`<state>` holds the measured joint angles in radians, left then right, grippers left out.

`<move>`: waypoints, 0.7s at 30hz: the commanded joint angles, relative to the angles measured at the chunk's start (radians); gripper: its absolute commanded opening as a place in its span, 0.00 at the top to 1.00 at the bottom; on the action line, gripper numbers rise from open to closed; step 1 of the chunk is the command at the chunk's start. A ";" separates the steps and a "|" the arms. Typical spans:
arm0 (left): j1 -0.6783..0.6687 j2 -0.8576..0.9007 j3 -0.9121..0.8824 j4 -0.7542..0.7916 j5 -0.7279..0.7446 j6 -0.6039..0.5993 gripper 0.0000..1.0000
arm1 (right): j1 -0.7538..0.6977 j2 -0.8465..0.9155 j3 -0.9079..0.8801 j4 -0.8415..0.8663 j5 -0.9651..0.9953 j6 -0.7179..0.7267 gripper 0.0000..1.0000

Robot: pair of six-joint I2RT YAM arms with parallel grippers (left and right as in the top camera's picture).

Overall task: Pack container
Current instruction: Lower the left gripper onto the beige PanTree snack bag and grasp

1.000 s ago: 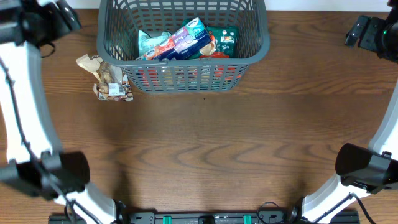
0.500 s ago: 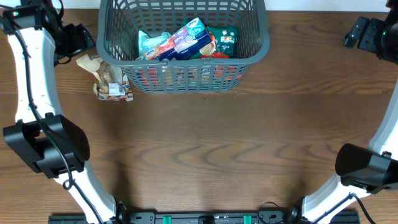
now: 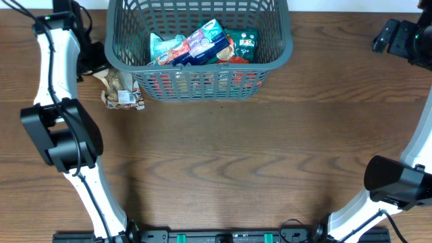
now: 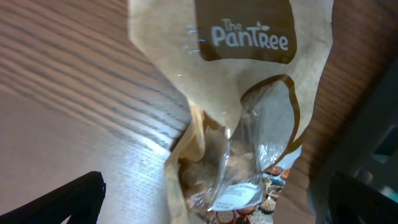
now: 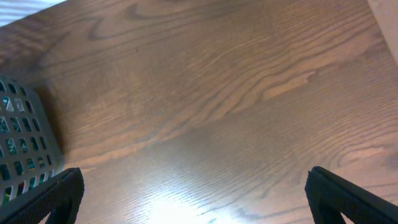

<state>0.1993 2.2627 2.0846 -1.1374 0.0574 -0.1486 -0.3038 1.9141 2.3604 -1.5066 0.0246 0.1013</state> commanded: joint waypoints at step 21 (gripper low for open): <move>-0.018 0.158 -0.004 0.066 0.006 0.063 0.02 | -0.002 0.003 -0.002 -0.005 -0.007 -0.013 0.01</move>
<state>0.1856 2.3920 2.0846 -1.0729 0.0612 -0.1081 -0.3038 1.9141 2.3604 -1.5074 0.0219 0.1013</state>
